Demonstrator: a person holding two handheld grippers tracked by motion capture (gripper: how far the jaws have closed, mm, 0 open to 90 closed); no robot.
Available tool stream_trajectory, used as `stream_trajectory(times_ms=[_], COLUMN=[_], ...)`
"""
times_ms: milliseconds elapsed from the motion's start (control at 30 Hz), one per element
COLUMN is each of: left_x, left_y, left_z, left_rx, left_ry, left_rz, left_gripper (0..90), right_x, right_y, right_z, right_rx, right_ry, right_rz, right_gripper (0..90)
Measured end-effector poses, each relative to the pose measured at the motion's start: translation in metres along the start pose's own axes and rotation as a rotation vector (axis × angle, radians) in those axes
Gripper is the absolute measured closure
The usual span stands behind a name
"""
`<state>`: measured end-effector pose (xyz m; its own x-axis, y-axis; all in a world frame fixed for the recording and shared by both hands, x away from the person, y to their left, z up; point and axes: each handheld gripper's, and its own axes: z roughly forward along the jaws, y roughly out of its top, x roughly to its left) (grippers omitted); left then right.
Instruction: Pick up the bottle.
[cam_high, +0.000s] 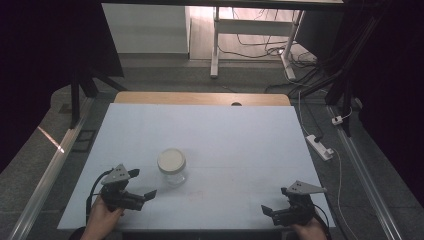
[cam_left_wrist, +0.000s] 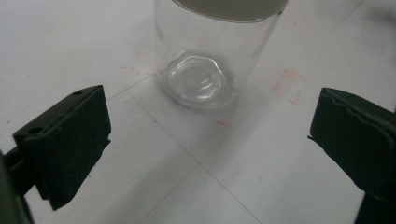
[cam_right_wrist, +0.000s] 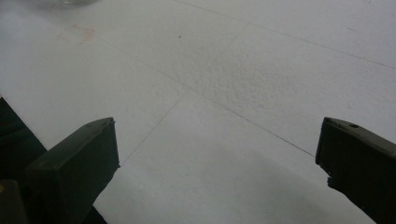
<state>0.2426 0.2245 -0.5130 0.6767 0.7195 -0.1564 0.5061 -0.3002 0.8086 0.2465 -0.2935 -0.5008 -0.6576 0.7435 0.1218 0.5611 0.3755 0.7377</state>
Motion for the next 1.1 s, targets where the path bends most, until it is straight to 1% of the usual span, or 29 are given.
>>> stream_trajectory(times_ms=[133, 167, 200, 233, 267, 300, 400, 500, 533, 567, 600, 667, 833, 1100], left_x=[0.002, 0.002, 0.002, 0.002, 0.0, -0.001, -0.001, 0.001, 0.001, 0.002, 0.002, 0.005, 0.009, 0.008], left_y=[0.005, 0.007, 0.007, 0.008, 0.011, 0.012, 0.015, 0.021, 0.021, 0.022, 0.022, 0.025, 0.029, 0.038], left_z=[0.007, 0.011, 0.011, 0.012, 0.016, 0.018, 0.022, 0.03, 0.03, 0.034, 0.034, 0.039, 0.048, 0.063], left_rx=[0.013, 0.015, 0.015, 0.017, 0.023, 0.026, 0.027, 0.036, 0.036, 0.042, 0.042, 0.036, 0.026, 0.027], left_ry=[0.001, -0.008, -0.008, -0.01, 0.0, -0.002, 0.001, -0.03, -0.03, -0.049, -0.049, -0.066, -0.078, -0.086], left_rz=[0.002, 0.017, 0.017, 0.026, 0.049, 0.06, 0.064, 0.069, 0.069, 0.077, 0.077, 0.076, 0.074, 0.106], left_gripper=[0.0, 0.0, 0.0, 0.0, 0.0, 0.0, 0.0, 0.0, 0.0, 0.0, 0.0, 0.0, 0.0, 0.0], right_x=[0.0, 0.0, 0.0, 0.0, 0.0, 0.0, 0.0, 0.0, 0.0, 0.0, 0.0, 0.0, 0.0, 0.0], right_y=[0.0, 0.0, 0.0, 0.0, 0.0, 0.0, 0.0, 0.0, 0.0, 0.0, 0.0, 0.0, 0.0, 0.0], right_z=[0.0, 0.0, 0.0, 0.0, 0.0, 0.0, 0.001, 0.001, 0.001, 0.001, 0.001, 0.001, 0.001, 0.002], right_rx=[0.004, 0.004, 0.004, 0.005, 0.005, 0.006, 0.008, 0.009, 0.009, 0.01, 0.01, 0.012, 0.014, 0.016], right_ry=[0.0, 0.0, 0.0, 0.001, 0.001, 0.001, 0.0, 0.0, 0.0, 0.0, 0.001, 0.003, 0.005, 0.007], right_rz=[-0.004, -0.005, -0.005, -0.005, -0.006, -0.006, -0.007, -0.007, -0.008, -0.008, -0.008, -0.008, -0.007, -0.006], right_gripper=[0.0, 0.0, 0.0, 0.0, 0.0, 0.0, 0.0, 0.0, 0.0, 0.0, 0.0, 0.0, 0.0, 0.0])
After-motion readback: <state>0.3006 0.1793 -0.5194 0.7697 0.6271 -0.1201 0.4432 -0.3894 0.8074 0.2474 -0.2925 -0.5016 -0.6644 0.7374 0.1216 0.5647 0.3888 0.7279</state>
